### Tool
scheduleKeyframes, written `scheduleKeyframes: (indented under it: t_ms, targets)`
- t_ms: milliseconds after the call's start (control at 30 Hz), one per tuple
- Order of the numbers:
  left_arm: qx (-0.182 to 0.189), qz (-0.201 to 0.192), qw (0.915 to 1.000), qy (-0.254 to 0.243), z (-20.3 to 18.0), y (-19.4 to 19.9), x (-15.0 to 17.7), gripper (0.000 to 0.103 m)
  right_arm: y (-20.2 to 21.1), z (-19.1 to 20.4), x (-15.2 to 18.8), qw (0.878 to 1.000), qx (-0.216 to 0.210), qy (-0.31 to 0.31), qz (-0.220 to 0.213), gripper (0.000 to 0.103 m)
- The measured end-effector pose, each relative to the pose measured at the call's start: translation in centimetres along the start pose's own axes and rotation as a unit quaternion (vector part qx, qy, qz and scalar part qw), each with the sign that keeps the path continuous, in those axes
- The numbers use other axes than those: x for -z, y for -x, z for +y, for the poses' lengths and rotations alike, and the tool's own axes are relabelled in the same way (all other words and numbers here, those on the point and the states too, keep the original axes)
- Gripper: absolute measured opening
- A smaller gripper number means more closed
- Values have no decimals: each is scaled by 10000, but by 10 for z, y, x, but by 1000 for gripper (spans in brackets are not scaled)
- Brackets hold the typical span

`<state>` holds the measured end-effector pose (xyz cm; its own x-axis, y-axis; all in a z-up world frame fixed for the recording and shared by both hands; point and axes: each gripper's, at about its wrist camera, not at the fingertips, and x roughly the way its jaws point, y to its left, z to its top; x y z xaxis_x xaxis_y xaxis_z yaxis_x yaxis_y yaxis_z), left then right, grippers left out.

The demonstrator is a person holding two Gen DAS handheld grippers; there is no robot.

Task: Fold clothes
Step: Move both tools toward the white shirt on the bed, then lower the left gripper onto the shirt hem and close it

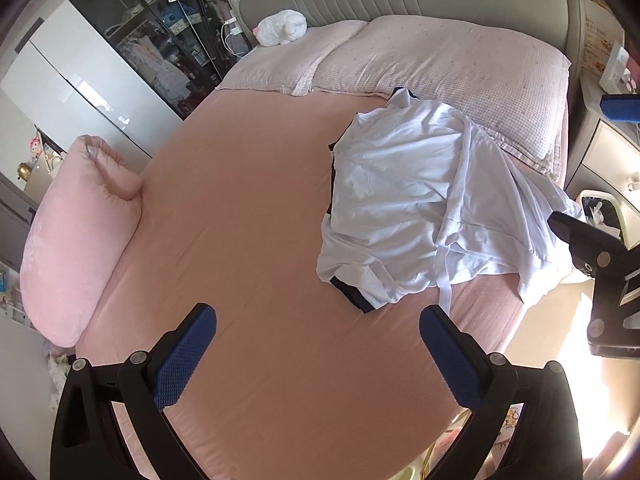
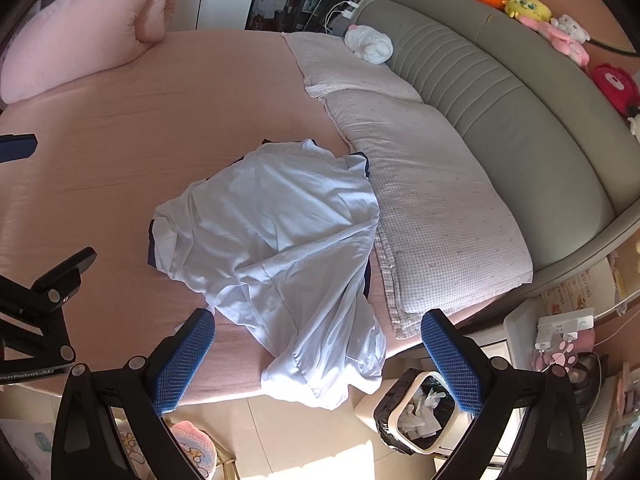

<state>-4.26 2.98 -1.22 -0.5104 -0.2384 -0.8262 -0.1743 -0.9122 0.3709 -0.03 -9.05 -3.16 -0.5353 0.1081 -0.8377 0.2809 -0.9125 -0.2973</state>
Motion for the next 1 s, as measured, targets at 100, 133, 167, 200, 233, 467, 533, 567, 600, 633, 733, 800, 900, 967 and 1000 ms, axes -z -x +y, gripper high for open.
scheduleKeyframes:
  t_ms: [100,133,167,200,233,467,533,567,600,633,733,800,900,967,1000]
  targets:
    - [171,13,9998,-95,0,1,-5,103,-2,-2,-12,9996,6,278,18,103]
    - [187,-17,9998,-111,2,2,-8,103,-2,-1,-16,9992,64,388,1,103]
    - [198,-44,9997,-126,3,4,-10,103,-2,-1,-20,9986,126,507,-26,103]
    - [150,-28,9998,-132,5,4,-13,103,-2,0,-24,9977,211,651,-27,103]
    - [106,-13,9998,-143,7,5,-17,103,-2,0,-28,9964,299,796,-20,103]
    - [-126,26,9971,-755,9,14,-50,103,0,-8,-59,9907,172,1351,83,103]
    - [-88,66,9958,-904,10,16,-55,103,0,-11,-68,9902,83,1386,143,103]
    - [-67,77,9953,-959,10,16,-57,103,-2,-13,-72,9899,75,1407,184,103]
    - [-59,92,9949,-1005,9,16,-59,103,-5,-13,-75,9894,94,1429,240,103]
    - [-48,105,9944,-1050,9,16,-61,103,-8,-13,-77,9888,82,1463,297,103]
    - [105,62,9936,-1122,4,10,-64,103,-21,-14,-84,9870,-16,1537,475,103]
    - [296,64,9935,-1095,-1,3,-66,103,-30,-14,-85,9864,9,1551,543,103]
    - [753,60,9933,-879,-5,-6,-66,103,-44,-15,-84,9849,67,1620,611,103]
    - [1047,206,9912,-785,-9,-16,-65,103,-54,-18,-83,9844,81,1619,679,103]
    - [1189,266,9901,-691,-9,-21,-65,103,-58,-21,-83,9852,50,1555,722,103]
